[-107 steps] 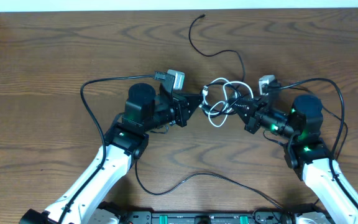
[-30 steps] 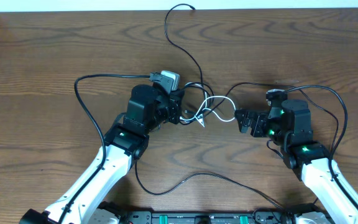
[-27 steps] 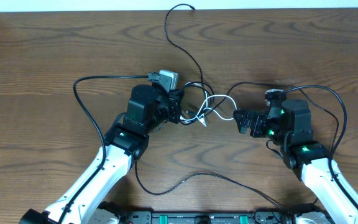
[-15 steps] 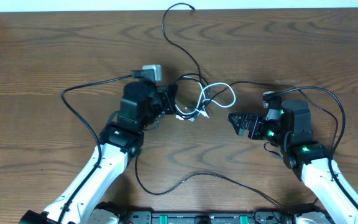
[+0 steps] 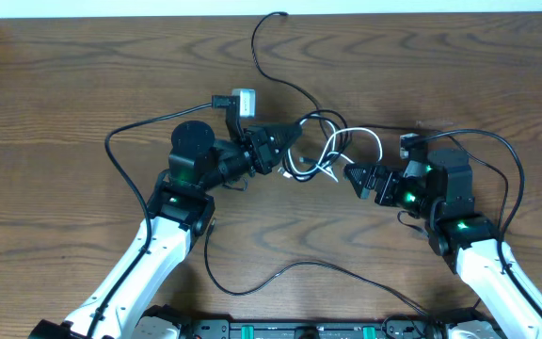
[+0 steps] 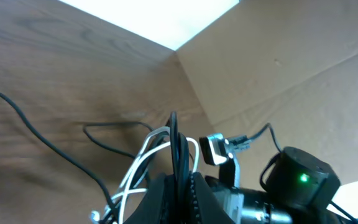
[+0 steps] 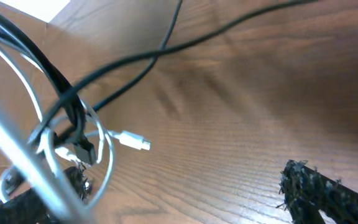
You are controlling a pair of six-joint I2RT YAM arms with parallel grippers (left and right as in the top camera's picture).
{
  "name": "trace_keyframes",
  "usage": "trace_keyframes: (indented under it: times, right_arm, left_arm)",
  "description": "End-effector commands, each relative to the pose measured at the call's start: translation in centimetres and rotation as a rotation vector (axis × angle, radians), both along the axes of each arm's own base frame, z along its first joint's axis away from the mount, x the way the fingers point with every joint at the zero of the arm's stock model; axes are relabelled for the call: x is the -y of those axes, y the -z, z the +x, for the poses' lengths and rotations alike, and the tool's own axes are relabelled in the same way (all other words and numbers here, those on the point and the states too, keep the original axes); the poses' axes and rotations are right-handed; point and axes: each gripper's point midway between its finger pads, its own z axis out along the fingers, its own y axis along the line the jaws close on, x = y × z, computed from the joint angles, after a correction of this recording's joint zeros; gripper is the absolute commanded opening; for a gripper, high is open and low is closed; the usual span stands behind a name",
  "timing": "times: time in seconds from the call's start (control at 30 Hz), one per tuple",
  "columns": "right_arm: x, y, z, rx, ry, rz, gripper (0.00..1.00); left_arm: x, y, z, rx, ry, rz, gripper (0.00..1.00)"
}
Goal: Untangle cables
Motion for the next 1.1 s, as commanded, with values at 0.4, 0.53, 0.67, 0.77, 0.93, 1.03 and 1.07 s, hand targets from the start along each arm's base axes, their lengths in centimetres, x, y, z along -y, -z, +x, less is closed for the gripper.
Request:
trace_keyframes:
  times: [0.4, 0.53, 0.67, 0.77, 0.93, 1.03, 1.07]
  right_arm:
    - [-0.3, -1.2, 0.5, 0.016, 0.018, 0.06, 0.99]
    - [-1.0, -1.4, 0.0, 0.008, -0.023, 0.089, 0.99]
    - [-1.5, -2.3, -0.1, 0.031, -0.069, 0.133, 0.99]
    - [-0.7, -3.1, -0.1, 0.044, -0.096, 0.181, 0.97]
    - [0.7, -2.7, -0.2, 0.023, -0.08, 0.183, 0.89]
    - [1.0, -2.0, -0.5, 0.001, -0.076, 0.165, 0.88]
    - [1.0, -1.8, -0.6, 0.001, -0.083, 0.157, 0.88]
  left_arm:
    - [3.6, -2.4, -3.0, 0.047, 0.136, -0.051, 0.07]
    - [2.8, -1.6, -1.5, 0.101, 0.05, 0.016, 0.08]
    - [1.0, 1.7, 0.3, 0.007, -0.1, 0.123, 0.07]
    - [-1.2, 4.0, 1.2, -0.102, -0.198, 0.171, 0.07]
    - [-3.2, 4.1, 2.4, -0.177, -0.275, 0.121, 0.07]
    - [-3.8, 4.1, 2.8, -0.211, -0.303, 0.093, 0.08]
    - [-3.8, 4.0, 2.8, -0.212, -0.305, 0.089, 0.07]
